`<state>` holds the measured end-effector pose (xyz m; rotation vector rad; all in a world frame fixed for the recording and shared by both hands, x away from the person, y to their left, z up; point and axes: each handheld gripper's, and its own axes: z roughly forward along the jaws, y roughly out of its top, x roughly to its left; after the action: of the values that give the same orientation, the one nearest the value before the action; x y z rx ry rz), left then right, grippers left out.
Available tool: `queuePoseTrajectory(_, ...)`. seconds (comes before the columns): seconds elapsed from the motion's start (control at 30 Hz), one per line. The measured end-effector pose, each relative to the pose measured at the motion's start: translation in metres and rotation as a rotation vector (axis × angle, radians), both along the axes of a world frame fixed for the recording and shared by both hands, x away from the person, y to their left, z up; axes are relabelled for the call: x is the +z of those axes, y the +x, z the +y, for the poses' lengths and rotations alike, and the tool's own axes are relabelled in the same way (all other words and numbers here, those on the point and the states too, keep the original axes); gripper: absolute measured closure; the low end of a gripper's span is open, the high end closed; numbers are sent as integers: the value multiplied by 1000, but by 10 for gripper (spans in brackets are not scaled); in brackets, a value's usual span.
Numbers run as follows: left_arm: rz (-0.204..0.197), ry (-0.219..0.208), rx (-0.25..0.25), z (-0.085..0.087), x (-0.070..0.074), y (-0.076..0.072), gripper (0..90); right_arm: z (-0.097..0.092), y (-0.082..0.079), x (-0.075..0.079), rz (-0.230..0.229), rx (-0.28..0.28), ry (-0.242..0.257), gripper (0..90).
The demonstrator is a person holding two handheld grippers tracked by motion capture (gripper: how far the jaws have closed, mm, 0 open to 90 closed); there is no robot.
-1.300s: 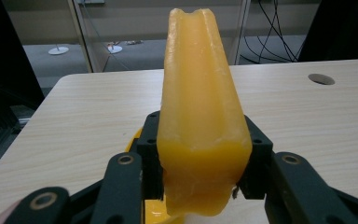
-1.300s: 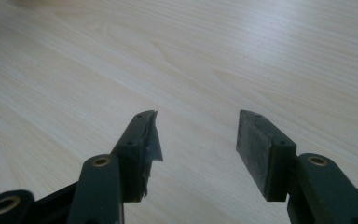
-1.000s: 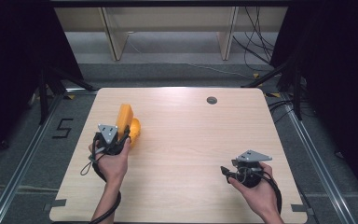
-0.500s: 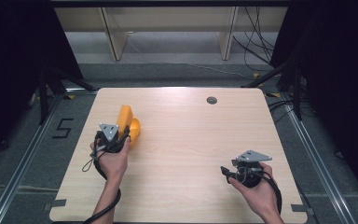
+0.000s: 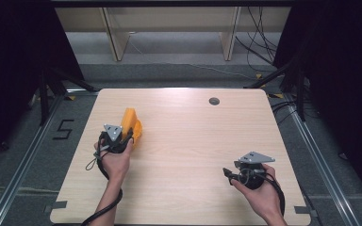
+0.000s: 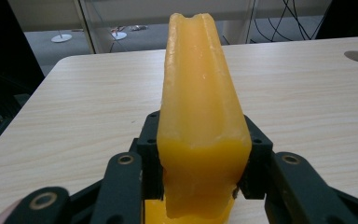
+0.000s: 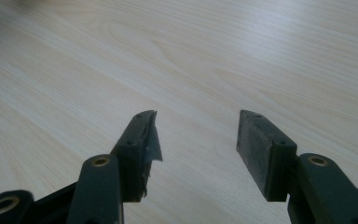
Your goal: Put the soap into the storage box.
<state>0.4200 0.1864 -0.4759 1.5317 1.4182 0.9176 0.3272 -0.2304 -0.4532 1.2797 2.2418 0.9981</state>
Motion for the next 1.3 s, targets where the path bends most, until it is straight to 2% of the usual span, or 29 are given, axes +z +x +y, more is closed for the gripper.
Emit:
queuePoseTrajectory(0.07, 4, 8, -3, 1, -1, 0, 604, 1, -1, 1, 12, -12, 5, 476)
queuePoseTrajectory(0.13, 7, 8, -7, 2, -2, 2, 604, 0, 0, 0, -4, 1, -2, 476)
queuePoseTrajectory(0.27, 5, 9, -18, 2, -4, 2, 604, 0, 0, 0, -3, 2, -1, 476)
queuePoseTrajectory(0.3, 8, 8, -24, 1, -5, 2, 604, 1, -2, 1, 14, -13, 5, 476)
queuePoseTrajectory(0.37, 5, 9, -24, 1, -5, 2, 604, 1, -1, 1, 14, -13, 5, 476)
queuePoseTrajectory(0.4, 5, 9, -23, 1, -5, 2, 604, 0, 0, 0, -1, 2, 0, 476)
queuePoseTrajectory(0.5, 4, 10, -35, 3, -5, 4, 604, 0, 1, -1, -6, 17, -2, 475)
queuePoseTrajectory(0.67, 9, 12, -45, 5, -4, 5, 603, 0, 0, -1, 11, 11, -7, 474)
queuePoseTrajectory(0.73, 11, 15, -46, 5, -4, 6, 603, -1, 1, -2, -9, 27, -14, 474)
queuePoseTrajectory(0.83, 49, 23, -53, 8, -8, 9, 602, 0, 0, -1, 8, 13, -9, 474)
queuePoseTrajectory(1.3, 55, 10, -58, 9, -8, 10, 596, 3, -1, -1, 35, -2, 3, 472)
